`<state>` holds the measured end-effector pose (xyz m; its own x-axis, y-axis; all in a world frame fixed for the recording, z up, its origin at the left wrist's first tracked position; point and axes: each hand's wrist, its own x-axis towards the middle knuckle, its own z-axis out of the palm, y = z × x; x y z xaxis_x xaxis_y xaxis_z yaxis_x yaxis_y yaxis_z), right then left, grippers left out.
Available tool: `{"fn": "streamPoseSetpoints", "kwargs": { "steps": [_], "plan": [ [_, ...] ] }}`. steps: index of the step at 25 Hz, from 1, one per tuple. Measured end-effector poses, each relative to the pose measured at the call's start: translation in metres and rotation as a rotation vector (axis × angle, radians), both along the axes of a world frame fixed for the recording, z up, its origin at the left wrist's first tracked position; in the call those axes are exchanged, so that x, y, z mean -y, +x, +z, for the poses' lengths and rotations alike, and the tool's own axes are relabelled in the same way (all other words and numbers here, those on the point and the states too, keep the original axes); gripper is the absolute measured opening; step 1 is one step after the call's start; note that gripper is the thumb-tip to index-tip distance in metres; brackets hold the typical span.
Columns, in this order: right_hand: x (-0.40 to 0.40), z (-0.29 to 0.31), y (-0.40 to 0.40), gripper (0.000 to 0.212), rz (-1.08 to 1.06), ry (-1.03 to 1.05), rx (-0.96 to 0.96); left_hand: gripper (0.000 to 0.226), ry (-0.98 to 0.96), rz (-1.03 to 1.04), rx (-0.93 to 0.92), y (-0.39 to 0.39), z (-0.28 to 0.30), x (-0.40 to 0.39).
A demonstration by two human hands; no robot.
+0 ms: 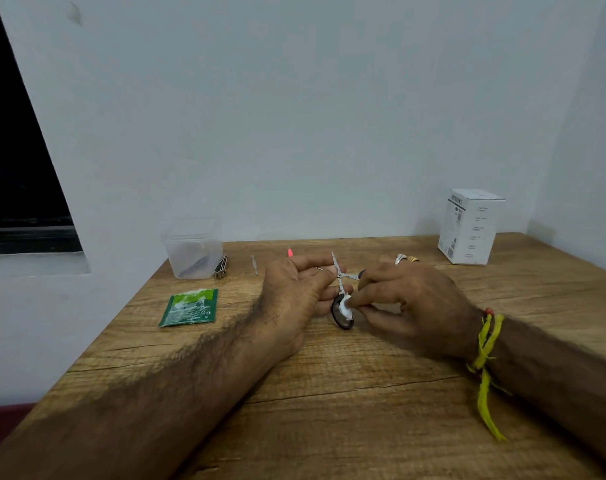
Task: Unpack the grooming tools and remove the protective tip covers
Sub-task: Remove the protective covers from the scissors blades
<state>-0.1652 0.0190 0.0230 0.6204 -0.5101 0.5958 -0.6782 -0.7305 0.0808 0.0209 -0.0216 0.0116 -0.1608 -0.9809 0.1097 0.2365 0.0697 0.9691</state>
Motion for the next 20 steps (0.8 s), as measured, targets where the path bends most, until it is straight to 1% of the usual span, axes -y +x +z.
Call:
{"fn": "streamPoseSetpoints", "kwargs": {
  "steps": [3, 8, 13, 15, 17, 20],
  "plan": [
    [0.002, 0.000, -0.002, 0.017, -0.032, -0.030, 0.004, 0.017, 0.001, -0.004, -0.009, -0.001, 0.001, -0.001],
    [0.005, -0.003, 0.008, 0.012, -0.055, -0.103, 0.045, 0.016, 0.002, -0.005, -0.014, -0.002, 0.002, -0.001],
    [0.008, -0.002, 0.008, 0.017, -0.092, -0.206, 0.013, 0.015, 0.014, -0.024, -0.032, -0.002, 0.002, 0.000],
    [0.011, -0.002, 0.010, 0.017, -0.119, -0.244, -0.027, 0.015, 0.018, -0.015, -0.031, -0.002, 0.001, 0.001],
    [0.013, -0.003, 0.011, 0.013, -0.133, -0.236, -0.040, 0.014, 0.016, -0.014, -0.021, -0.001, 0.001, 0.000],
    [0.012, -0.002, 0.010, 0.015, -0.136, -0.231, -0.033, 0.015, 0.010, -0.011, -0.015, -0.003, 0.001, -0.001]
  ]
}}
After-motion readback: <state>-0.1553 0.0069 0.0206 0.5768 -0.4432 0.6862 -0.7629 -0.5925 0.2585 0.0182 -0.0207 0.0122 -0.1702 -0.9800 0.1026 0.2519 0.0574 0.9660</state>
